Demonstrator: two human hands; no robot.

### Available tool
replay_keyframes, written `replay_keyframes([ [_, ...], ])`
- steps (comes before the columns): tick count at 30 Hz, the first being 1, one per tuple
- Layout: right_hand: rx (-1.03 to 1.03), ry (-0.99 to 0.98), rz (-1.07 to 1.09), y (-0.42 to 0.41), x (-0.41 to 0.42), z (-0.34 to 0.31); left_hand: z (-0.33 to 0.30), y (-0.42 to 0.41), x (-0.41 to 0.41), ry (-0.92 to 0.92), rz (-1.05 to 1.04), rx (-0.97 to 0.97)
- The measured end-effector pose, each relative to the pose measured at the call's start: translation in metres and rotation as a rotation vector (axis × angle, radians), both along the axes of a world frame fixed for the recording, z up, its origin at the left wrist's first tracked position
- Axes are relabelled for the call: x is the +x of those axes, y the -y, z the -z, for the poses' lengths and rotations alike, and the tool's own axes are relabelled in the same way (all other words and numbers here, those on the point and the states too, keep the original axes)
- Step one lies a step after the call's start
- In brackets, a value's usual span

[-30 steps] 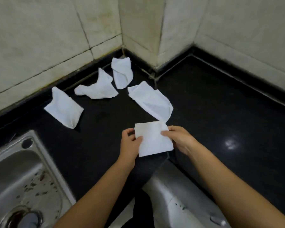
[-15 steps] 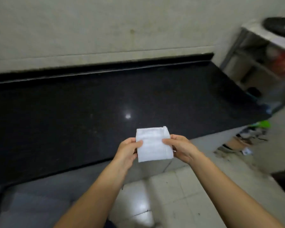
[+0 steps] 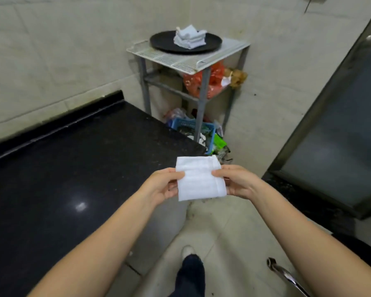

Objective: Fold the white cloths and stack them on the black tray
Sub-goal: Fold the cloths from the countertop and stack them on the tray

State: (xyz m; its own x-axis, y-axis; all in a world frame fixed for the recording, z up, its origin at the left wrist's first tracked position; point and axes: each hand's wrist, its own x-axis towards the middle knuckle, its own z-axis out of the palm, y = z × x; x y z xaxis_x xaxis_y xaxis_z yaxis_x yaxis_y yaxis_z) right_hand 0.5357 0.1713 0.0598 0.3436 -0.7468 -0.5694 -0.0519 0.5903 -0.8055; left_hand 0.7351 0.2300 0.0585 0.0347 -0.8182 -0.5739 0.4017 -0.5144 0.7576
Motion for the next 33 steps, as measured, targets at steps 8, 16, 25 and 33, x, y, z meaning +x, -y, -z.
replay_keyframes([
  [8, -0.152, 0.049, -0.094, 0.228, 0.002, -0.09, -0.085, 0.217, 0.012, 0.036, -0.011, -0.167],
  [16, -0.33, 0.15, -0.28, 0.411, 0.03, -0.182, -0.172, 0.377, 0.038, 0.155, -0.09, -0.325],
  [25, -0.566, -0.015, -0.44, 0.635, 0.11, -0.228, -0.211, 0.56, 0.065, 0.261, -0.438, -0.338],
  [33, -0.71, -0.213, -0.641, 0.729, 0.154, -0.185, -0.18, 0.636, 0.084, 0.54, -0.552, -0.177],
])
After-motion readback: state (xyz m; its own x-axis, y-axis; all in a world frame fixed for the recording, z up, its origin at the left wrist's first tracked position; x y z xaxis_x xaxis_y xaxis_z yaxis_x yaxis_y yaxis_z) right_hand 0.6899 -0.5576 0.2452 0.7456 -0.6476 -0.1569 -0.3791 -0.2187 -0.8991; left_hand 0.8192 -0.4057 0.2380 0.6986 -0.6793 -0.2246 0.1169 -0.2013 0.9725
